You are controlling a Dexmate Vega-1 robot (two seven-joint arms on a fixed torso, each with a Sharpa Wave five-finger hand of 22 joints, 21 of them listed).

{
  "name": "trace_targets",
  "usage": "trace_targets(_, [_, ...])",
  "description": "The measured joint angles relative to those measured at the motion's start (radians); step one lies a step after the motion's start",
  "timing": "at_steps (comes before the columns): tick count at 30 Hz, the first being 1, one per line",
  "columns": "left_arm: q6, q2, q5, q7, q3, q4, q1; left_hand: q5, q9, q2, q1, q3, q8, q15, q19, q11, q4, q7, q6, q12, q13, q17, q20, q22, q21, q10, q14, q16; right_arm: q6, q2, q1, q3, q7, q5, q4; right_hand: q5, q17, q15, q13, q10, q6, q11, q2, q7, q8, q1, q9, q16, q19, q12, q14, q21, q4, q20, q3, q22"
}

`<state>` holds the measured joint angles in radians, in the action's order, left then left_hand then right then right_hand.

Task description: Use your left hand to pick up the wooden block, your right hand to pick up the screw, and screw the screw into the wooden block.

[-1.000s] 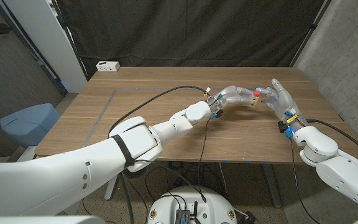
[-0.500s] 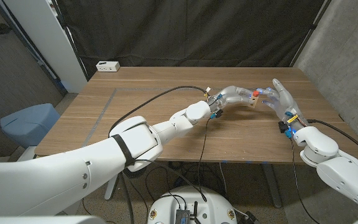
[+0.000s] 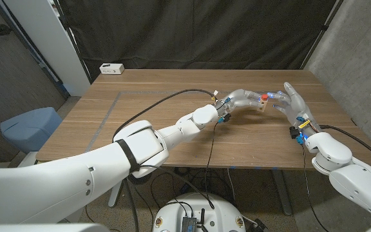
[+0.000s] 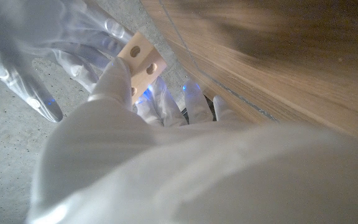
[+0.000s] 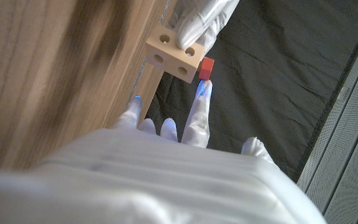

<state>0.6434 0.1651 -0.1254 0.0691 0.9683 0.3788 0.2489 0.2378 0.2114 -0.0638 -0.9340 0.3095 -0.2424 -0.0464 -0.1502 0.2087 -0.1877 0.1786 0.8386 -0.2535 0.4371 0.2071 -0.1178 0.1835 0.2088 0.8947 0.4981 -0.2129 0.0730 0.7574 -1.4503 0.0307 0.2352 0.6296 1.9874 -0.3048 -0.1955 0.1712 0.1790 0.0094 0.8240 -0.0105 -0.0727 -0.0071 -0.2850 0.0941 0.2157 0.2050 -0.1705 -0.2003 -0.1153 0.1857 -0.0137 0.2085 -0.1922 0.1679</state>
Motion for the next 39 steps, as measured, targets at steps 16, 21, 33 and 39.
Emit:
trace_targets(16, [-0.005,0.001,-0.004,0.004,-0.001,-0.001,0.001,0.003,0.0,0.0,0.0,0.0,0.0,0.0,0.0,0.0,0.0,0.0,0.0,0.0,-0.027,0.0,0.0,0.0,0.0,0.0,0.0,0.0,-0.001,-0.004,-0.016,0.01,-0.001,-0.003,0.013,0.0,0.0,-0.011,0.0,0.05,0.056,0.007,-0.004,0.008,-0.023,0.004,0.01,0.0,-0.017,-0.008,0.017,0.0,0.0,-0.006,0.0,0.0])
trace_targets(21, [-0.006,0.001,-0.004,0.006,-0.001,-0.001,0.001,0.003,0.0,0.0,0.0,0.0,0.0,0.0,0.0,0.0,0.0,0.0,0.0,0.0,-0.027,0.0,0.0,0.0,0.0,0.0,0.0,0.0,-0.001,-0.004,-0.019,0.011,-0.009,-0.003,0.013,0.0,0.0,-0.011,0.0,0.062,0.075,0.009,-0.004,0.014,-0.033,0.004,0.013,0.002,-0.023,-0.008,0.025,0.0,0.0,-0.001,0.0,0.0])
trace_targets(33, [-0.009,0.001,-0.005,0.009,-0.001,-0.001,0.001,0.003,0.0,0.0,0.0,0.0,0.0,0.0,0.002,0.0,0.0,0.0,0.0,0.0,-0.027,0.0,0.002,0.0,0.0,0.0,0.0,0.0,0.004,-0.004,-0.022,0.014,-0.032,0.006,0.009,0.0,0.0,-0.012,0.0,0.078,0.107,0.007,-0.004,0.018,-0.044,0.004,0.012,0.006,-0.023,-0.008,0.03,0.0,0.0,-0.001,0.0,0.0])
trace_targets(39, [-0.013,0.001,-0.005,0.01,-0.001,-0.001,-0.002,0.0,0.0,0.0,0.0,0.0,0.0,0.0,0.002,0.0,0.0,0.0,0.0,0.0,-0.027,0.0,0.002,0.0,0.0,0.0,0.0,0.0,0.009,-0.004,-0.023,0.015,-0.038,0.008,0.007,0.0,0.0,-0.012,0.0,0.083,0.109,0.01,-0.004,0.016,-0.044,0.004,0.012,0.006,-0.023,-0.008,0.03,0.0,0.0,-0.001,0.0,0.0])
